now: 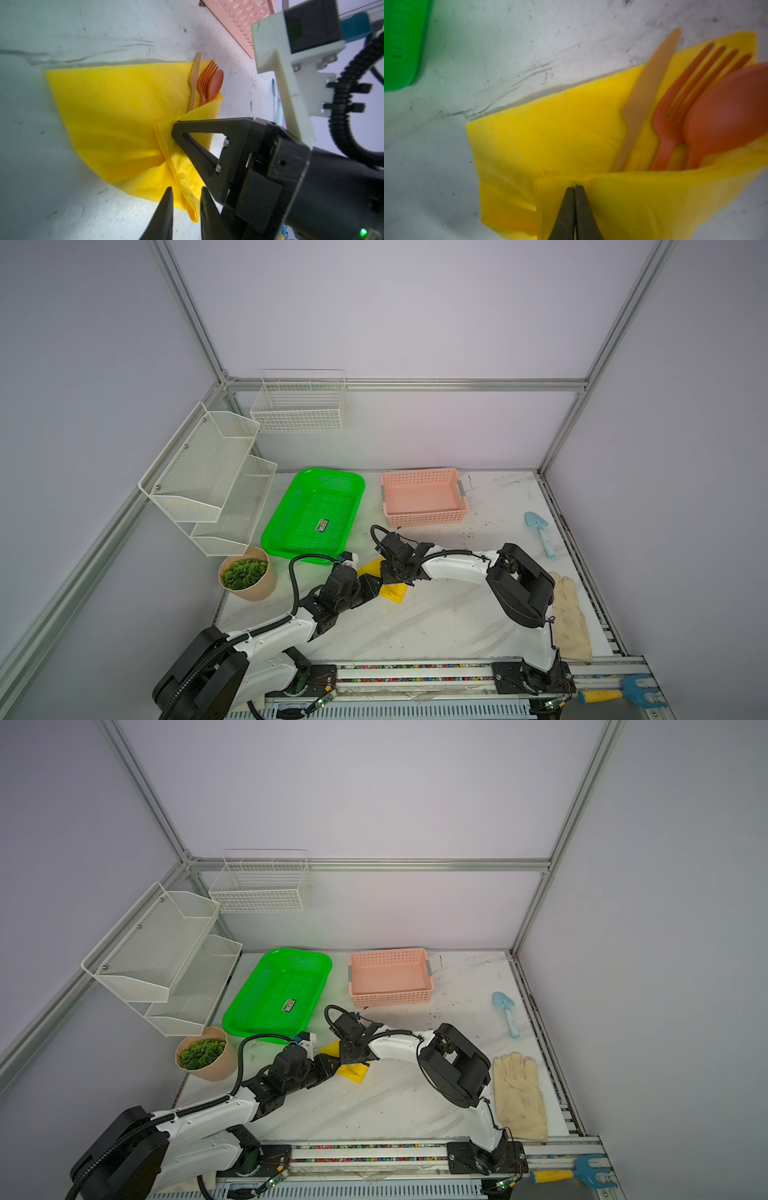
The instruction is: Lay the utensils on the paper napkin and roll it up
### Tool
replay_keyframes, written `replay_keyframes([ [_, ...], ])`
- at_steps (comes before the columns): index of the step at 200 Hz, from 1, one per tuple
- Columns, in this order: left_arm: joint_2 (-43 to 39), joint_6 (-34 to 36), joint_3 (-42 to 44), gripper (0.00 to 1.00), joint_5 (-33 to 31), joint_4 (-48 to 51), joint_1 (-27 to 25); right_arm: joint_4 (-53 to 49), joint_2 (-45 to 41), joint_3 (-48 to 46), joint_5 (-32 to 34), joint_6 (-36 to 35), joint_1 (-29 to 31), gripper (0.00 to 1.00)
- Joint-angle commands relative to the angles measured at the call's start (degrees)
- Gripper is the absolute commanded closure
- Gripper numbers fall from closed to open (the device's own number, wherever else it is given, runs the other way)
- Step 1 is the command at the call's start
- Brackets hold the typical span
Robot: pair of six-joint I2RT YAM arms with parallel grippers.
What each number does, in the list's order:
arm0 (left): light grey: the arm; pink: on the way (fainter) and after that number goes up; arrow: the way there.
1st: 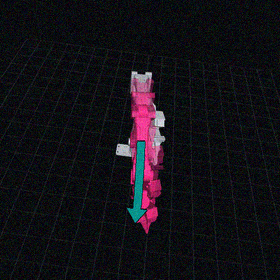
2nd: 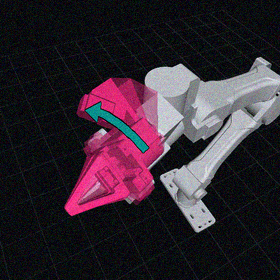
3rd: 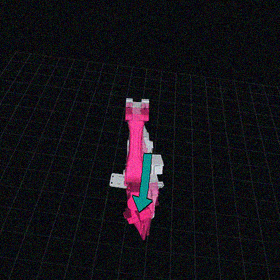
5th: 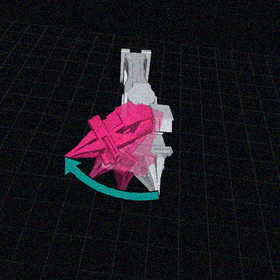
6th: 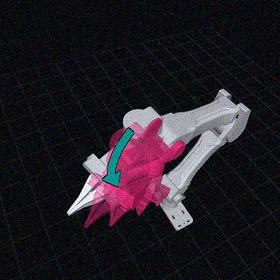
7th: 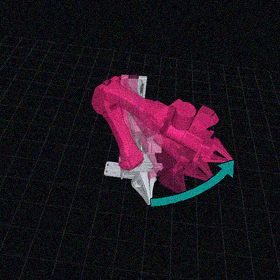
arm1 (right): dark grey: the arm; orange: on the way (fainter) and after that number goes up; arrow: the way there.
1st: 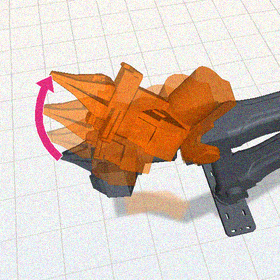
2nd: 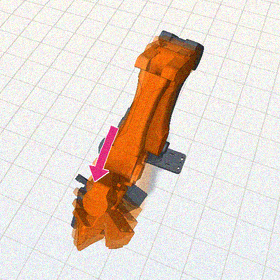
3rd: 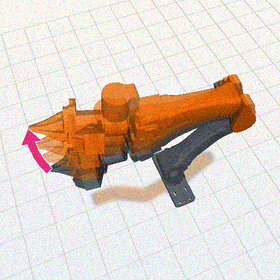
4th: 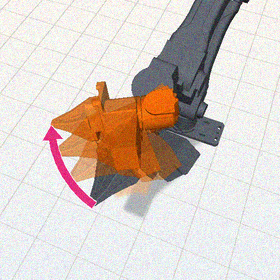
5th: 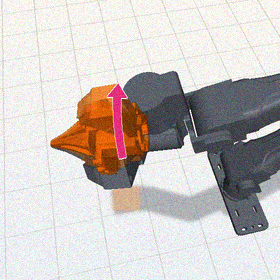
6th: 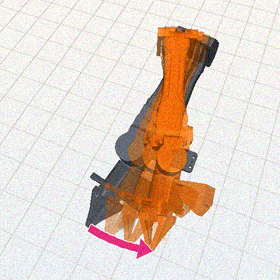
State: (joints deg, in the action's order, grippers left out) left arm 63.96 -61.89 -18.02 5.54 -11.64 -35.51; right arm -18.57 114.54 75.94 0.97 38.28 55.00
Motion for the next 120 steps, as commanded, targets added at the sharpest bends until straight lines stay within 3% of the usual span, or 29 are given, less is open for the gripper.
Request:
replay_keyframes([
  [1,-0.1,1.7,-1.6,0.74,-1.3,-2.4,2.0,1.6,-2.6,-1.5,-0.5,0.5,-0.5,0.92],
  [55,8.2,4.8,-7.0,0.73,5.5,-1.4,7.5,4.7,-5.1,-4.6,-0.9,1.2,-0.7,0.93],
  [90,15.0,6.1,-9.3,0.74,13.1,-7.6,9.8,6.9,-6.4,-6.8,-1.5,1.7,-1.2,0.93],
  [120,16.4,6.4,-11.2,0.73,13.8,-8.1,9.8,7.7,-6.9,-7.9,-2.0,1.9,-1.4,0.94],
])
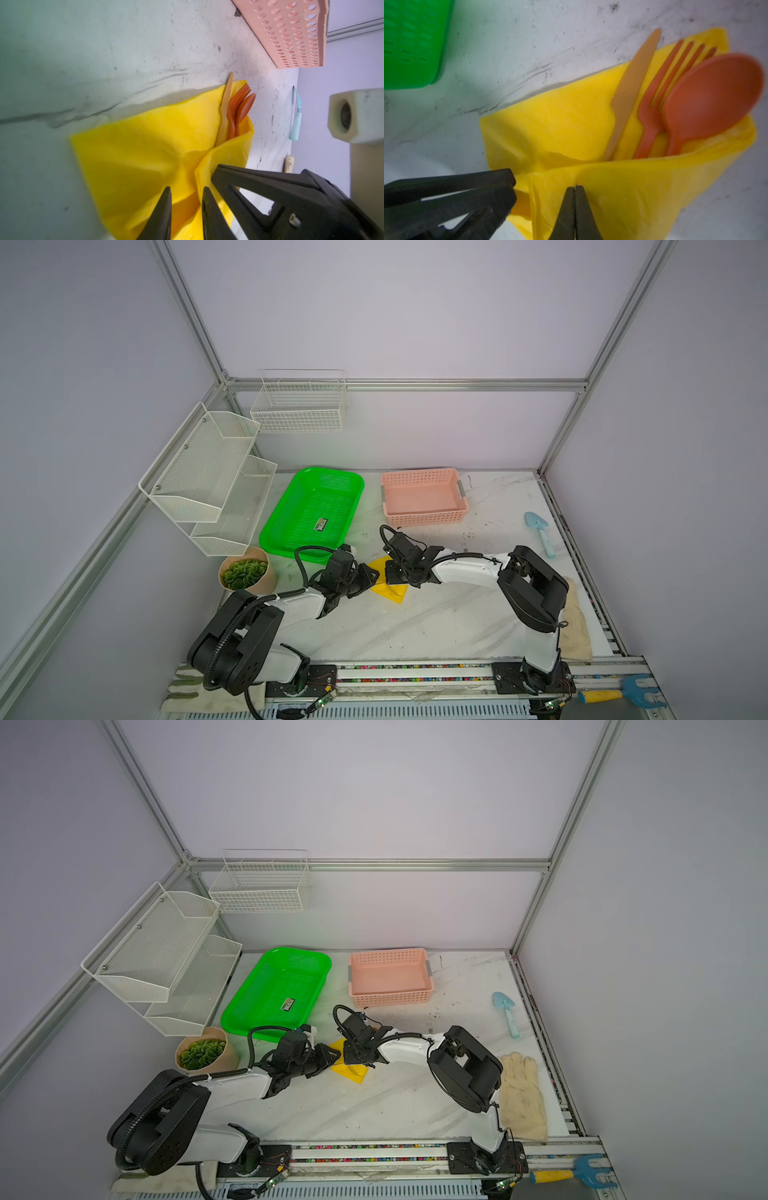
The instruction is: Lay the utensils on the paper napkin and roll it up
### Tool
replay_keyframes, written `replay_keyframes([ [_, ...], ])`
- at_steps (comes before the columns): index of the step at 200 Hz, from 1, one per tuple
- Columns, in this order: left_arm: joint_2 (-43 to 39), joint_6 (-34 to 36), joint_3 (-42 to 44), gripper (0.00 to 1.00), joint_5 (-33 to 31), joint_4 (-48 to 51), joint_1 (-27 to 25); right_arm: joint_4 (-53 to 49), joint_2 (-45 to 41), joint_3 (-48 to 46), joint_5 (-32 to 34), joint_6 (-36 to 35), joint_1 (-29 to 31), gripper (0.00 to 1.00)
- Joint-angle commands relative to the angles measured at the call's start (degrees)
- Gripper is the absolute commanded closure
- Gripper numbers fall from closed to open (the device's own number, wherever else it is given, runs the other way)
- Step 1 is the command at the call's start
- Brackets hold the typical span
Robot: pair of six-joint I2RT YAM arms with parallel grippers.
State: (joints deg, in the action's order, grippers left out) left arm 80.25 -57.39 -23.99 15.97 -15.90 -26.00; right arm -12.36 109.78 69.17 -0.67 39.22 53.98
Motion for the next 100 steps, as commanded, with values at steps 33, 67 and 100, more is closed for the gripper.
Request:
replay_keyframes([
  [33,0.2,3.5,-6.8,0.73,3.6,-1.0,0.3,3.2,-3.1,-2.5,-0.9,1.3,-0.6,0.94],
  [67,0.3,4.6,-7.4,0.73,3.6,1.7,0.3,3.7,-3.4,-2.7,-1.0,1.4,-0.7,0.95],
  [100,3.2,5.1,-7.6,0.68,3.3,2.9,0.3,4.4,-4.0,-3.5,-1.2,1.3,-0.7,0.95],
])
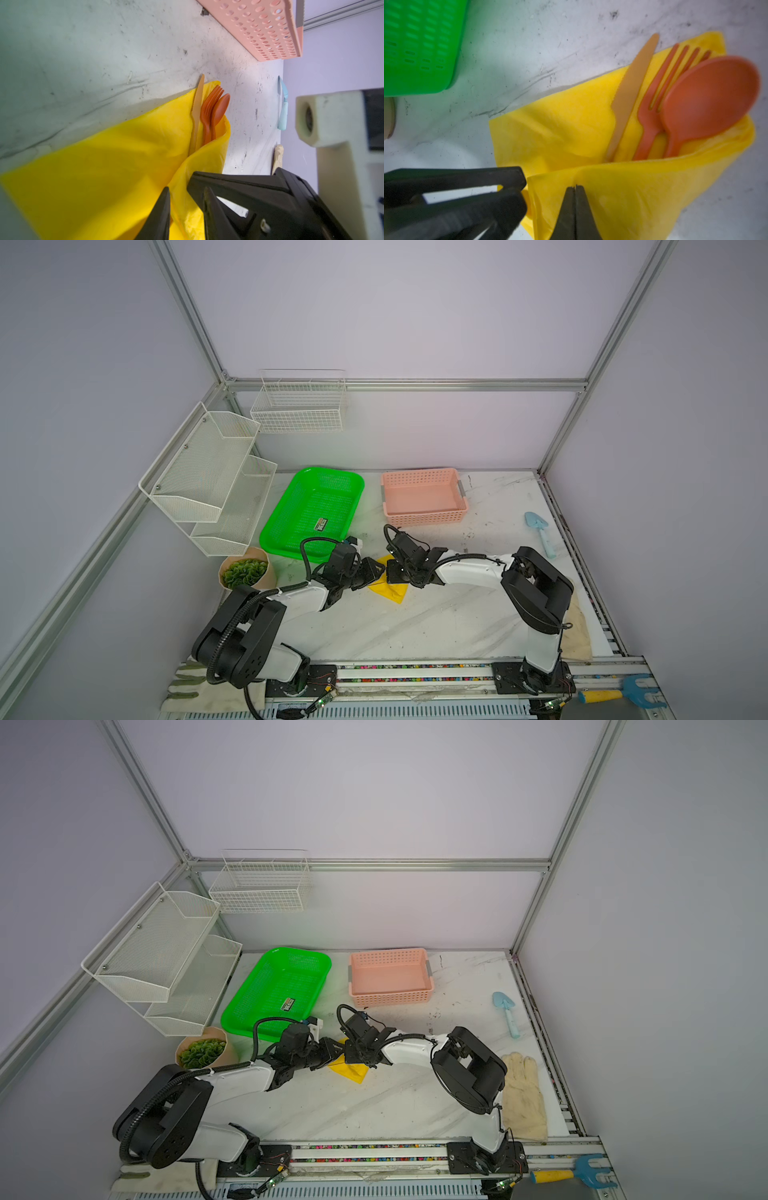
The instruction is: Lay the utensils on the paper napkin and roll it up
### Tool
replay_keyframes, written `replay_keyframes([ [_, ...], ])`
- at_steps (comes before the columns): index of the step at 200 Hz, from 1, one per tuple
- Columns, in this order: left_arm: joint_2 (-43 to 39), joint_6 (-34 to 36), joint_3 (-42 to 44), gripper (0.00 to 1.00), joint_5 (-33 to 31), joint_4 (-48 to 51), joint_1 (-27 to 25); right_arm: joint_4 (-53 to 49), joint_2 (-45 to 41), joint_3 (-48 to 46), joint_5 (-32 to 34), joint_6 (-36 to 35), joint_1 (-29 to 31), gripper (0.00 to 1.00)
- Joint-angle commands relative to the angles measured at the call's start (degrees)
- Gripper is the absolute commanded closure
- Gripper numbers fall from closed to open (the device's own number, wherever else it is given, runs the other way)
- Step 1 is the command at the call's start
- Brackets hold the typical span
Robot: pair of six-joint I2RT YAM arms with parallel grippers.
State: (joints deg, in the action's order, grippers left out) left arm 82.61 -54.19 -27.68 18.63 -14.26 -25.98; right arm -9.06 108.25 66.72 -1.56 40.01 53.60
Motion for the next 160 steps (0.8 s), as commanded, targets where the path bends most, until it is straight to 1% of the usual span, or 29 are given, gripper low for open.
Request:
replay_keyframes([
  [1,0.9,1.9,-3.9,0.68,0.7,1.3,0.3,1.1,-2.4,-1.0,-0.4,0.6,-0.3,0.95],
  [27,2.1,1.9,-4.6,0.67,1.5,1.1,0.3,1.7,-2.8,-1.4,-0.5,0.6,-0.3,0.95],
  [68,2.8,1.5,-5.4,0.67,2.3,0.1,0.3,1.8,-3.2,-1.6,-0.7,0.7,-0.4,0.95],
  [160,5.3,0.5,-6.1,0.77,3.7,-2.2,0.3,3.0,-3.5,-2.2,-1.4,0.9,-0.4,0.95],
])
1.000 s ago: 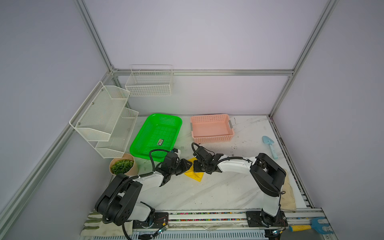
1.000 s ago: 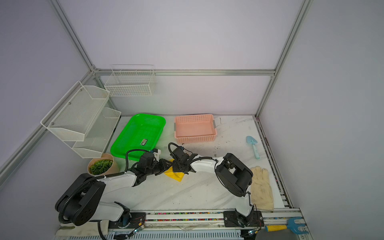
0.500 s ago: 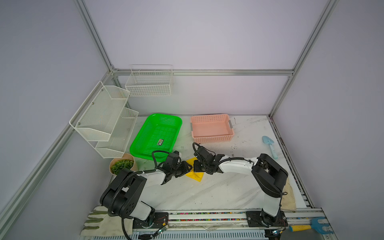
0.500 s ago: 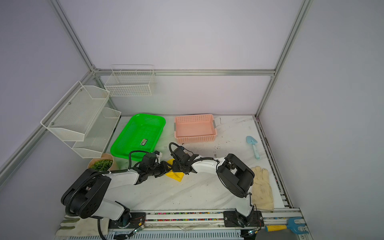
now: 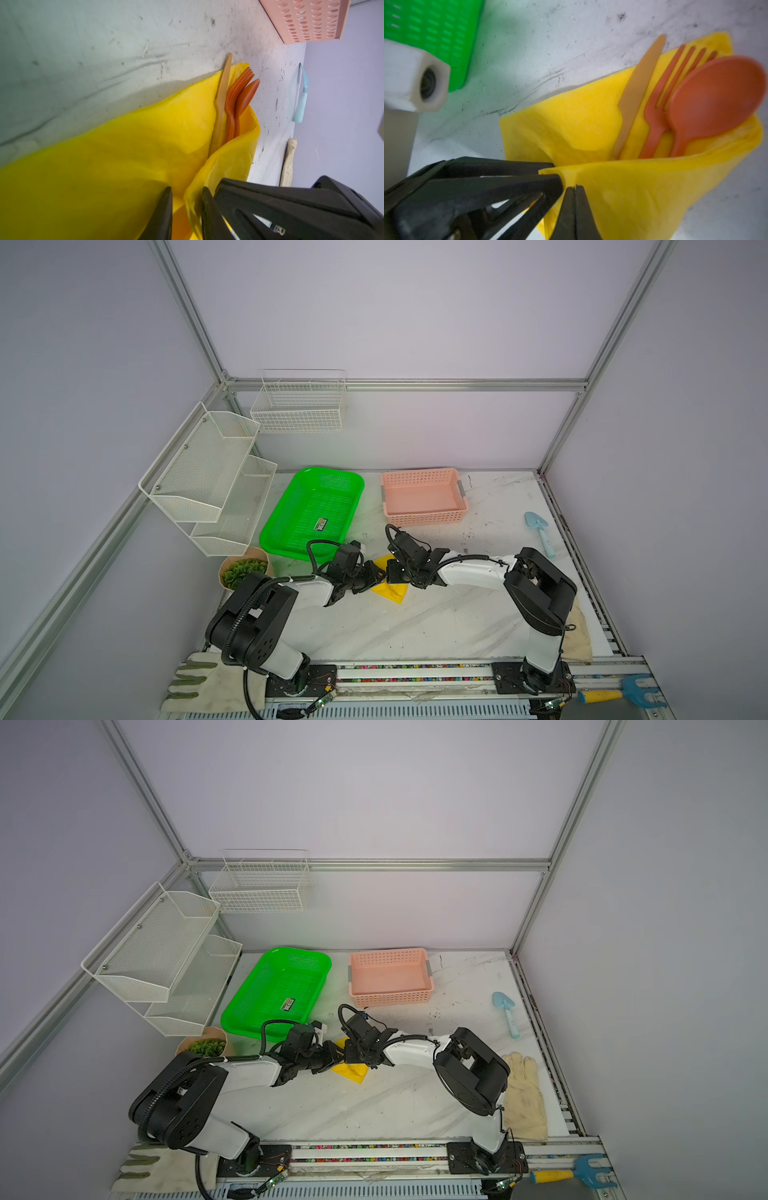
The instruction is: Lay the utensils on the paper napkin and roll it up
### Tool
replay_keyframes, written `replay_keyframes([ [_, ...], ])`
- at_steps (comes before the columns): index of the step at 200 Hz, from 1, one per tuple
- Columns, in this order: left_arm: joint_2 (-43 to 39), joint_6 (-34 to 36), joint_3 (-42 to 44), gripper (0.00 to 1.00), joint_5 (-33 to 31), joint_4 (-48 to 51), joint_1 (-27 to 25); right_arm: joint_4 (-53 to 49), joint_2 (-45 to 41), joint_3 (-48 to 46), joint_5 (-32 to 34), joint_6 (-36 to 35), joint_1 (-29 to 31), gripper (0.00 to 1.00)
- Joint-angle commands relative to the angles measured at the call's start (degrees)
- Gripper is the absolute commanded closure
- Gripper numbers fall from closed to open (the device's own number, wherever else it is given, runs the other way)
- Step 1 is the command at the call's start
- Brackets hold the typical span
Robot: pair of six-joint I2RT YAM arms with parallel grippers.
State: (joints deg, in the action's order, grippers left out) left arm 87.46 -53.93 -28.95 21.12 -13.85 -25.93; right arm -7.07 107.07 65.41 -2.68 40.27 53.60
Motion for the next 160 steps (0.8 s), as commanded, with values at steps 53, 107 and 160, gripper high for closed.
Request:
replay_keyframes([
  [53,1.2,0.0,-5.0,0.97,1.4,-4.1,0.3,1.5,-3.5,-1.1,-0.9,0.8,-0.4,0.94],
  [107,0.5,0.8,-4.9,1.0,0.8,-4.0,0.3,0.7,-8.9,-2.0,0.9,2.0,-0.4,0.92],
  [160,-0.8,1.5,-4.1,1.0,-0.5,-3.6,0.6,0.3,-13.3,-4.6,5.6,3.4,-0.8,0.92],
])
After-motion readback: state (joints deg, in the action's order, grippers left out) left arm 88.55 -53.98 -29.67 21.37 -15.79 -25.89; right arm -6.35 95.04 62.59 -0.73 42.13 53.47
